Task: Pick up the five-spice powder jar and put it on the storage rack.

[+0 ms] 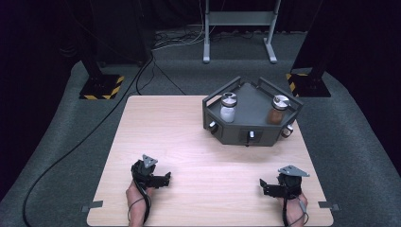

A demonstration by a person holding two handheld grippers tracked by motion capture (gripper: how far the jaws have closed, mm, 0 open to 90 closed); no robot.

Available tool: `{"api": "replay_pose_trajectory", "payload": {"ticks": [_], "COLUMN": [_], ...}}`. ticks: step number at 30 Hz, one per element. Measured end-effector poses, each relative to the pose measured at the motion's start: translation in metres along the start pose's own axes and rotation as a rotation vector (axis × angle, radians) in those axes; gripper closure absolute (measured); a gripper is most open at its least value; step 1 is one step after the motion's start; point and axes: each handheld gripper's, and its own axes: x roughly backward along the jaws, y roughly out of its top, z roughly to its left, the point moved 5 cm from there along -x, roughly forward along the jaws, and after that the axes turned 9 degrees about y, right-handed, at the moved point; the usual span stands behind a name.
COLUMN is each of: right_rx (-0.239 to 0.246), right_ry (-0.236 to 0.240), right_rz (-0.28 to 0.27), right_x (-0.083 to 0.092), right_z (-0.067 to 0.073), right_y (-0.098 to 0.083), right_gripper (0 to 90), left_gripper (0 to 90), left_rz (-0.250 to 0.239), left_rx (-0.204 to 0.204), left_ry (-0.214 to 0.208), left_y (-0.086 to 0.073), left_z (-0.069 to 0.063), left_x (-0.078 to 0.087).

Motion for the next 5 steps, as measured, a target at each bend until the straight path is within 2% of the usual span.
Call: {"api": "replay_pose_trajectory", "payload": {"ticks": [5], "right_rx": [0.003], "right_ry": [0.002], "right_rz": [-0.003], "right_x": [0.0003], "right_z": [0.0001], "right_y": [-0.0004], "right_gripper": [0.0], "left_gripper": [0.2], "left_rz": [0.0], "left_rx": [0.0], "left_ry": [0.0], "left_y": [0.0], "left_z": [-0.0001], "left_x": [0.0]}}
